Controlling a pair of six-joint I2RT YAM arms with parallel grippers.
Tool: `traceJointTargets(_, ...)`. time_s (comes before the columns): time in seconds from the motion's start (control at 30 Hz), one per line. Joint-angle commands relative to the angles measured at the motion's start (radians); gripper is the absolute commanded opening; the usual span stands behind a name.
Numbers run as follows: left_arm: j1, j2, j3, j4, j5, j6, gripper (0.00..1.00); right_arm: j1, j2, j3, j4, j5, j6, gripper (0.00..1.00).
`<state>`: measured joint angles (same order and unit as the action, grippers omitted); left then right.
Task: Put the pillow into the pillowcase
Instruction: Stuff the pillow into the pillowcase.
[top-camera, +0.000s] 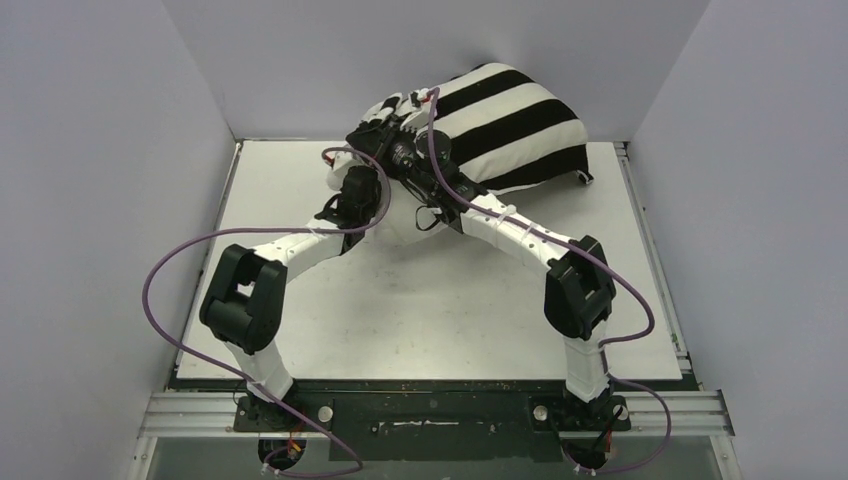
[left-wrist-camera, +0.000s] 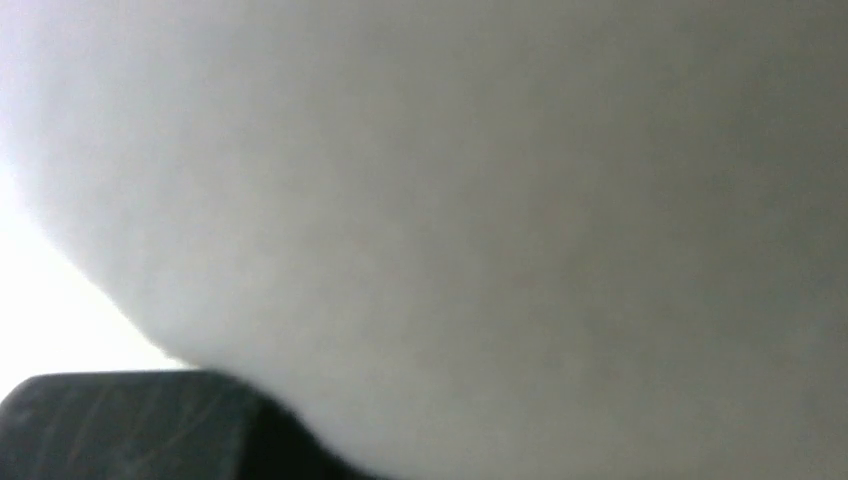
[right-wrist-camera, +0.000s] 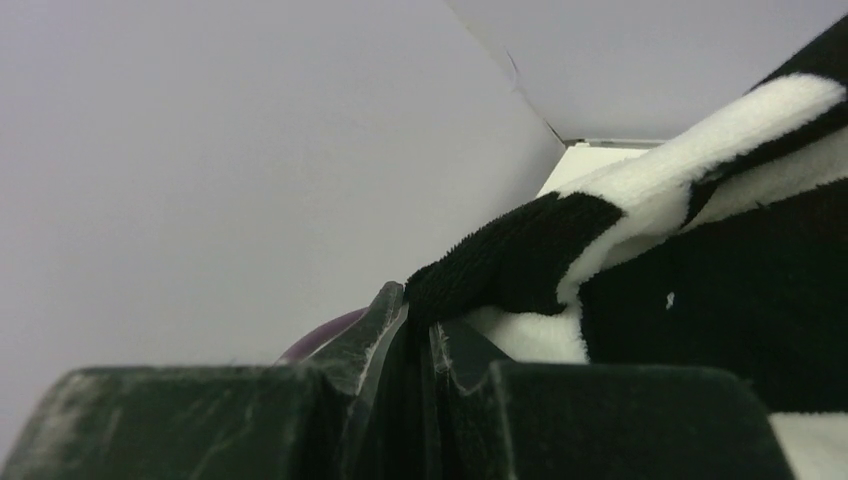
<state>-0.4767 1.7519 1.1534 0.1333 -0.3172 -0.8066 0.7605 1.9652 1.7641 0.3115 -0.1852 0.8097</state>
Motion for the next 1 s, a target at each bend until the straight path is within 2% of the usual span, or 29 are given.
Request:
traceJointTargets(0.0, 0.006, 0.039, 0.018, 0.410, 0.152, -0.280, 0.00, 0.243, -0.163, 0.008, 0.461, -0.208, 0.128, 0.00)
traceJointTargets(0.13, 0.036, 0.068, -0.008, 0.538, 0.200, -0.389, 0.00, 0.281, -0.217, -0.058, 0.428, -0.166, 0.067, 0.00)
traceJointTargets(0.3, 0.030, 0.053, -0.007, 0.613, 0.268, -0.383, 0.00, 0.273, -0.286, -0.193, 0.274, -0.074, -0.039, 0.00)
traceJointTargets(0.43, 0.002, -0.028, -0.127, 0.617, 0.297, -0.361, 0.00, 0.179, -0.330, -0.228, 0.041, 0.016, -0.165, 0.00)
traceJointTargets(0.53, -0.012, -0.087, -0.246, 0.600, 0.302, -0.337, 0.00, 0.067, -0.340, -0.246, -0.060, 0.008, -0.190, 0.06)
traceJointTargets(0.63, -0.015, -0.120, -0.388, 0.670, 0.303, -0.370, 0.00, -0.014, -0.319, -0.214, -0.181, -0.014, -0.254, 0.12)
traceJointTargets(0.7, -0.024, -0.128, -0.427, 0.677, 0.312, -0.365, 0.00, -0.053, -0.315, -0.223, -0.195, -0.095, -0.271, 0.22)
traceJointTargets(0.77, -0.034, -0.127, -0.452, 0.681, 0.307, -0.357, 0.00, -0.083, -0.331, -0.221, -0.287, -0.124, -0.296, 0.36)
traceJointTargets(0.9, -0.037, -0.105, -0.465, 0.703, 0.303, -0.343, 0.00, -0.115, -0.460, -0.251, -0.567, -0.018, -0.347, 0.70)
traceJointTargets(0.97, -0.039, -0.103, -0.459, 0.694, 0.298, -0.327, 0.00, -0.123, -0.563, -0.327, -0.647, 0.050, -0.358, 0.82)
